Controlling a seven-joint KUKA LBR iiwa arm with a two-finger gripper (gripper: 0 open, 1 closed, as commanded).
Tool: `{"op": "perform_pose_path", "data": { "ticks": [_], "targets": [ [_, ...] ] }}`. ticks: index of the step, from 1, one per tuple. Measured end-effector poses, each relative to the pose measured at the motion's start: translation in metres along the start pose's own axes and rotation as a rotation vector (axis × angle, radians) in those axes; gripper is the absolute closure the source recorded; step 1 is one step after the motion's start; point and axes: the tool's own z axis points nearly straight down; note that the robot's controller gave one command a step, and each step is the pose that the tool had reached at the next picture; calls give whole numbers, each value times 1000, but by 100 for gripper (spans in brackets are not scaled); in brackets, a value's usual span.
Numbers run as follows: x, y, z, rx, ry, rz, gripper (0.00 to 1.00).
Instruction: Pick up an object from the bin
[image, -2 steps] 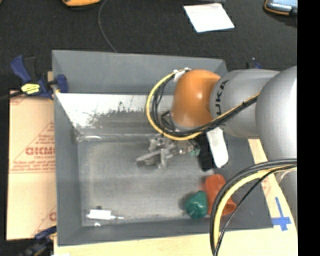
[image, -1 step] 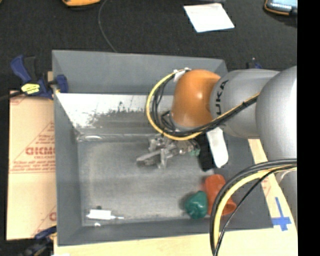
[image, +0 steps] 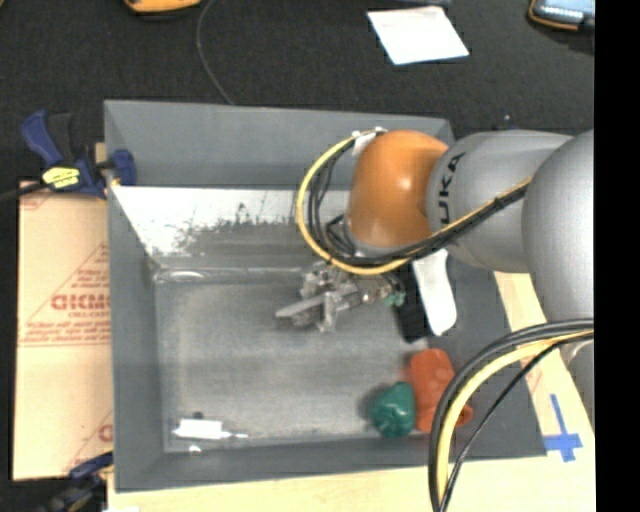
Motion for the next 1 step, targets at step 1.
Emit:
{"op": "perform_pose_path", "data": {
  "ticks": [1],
  "targets": [
    [0, -1, -41, 0, 2, 3, 100]
  ]
}}
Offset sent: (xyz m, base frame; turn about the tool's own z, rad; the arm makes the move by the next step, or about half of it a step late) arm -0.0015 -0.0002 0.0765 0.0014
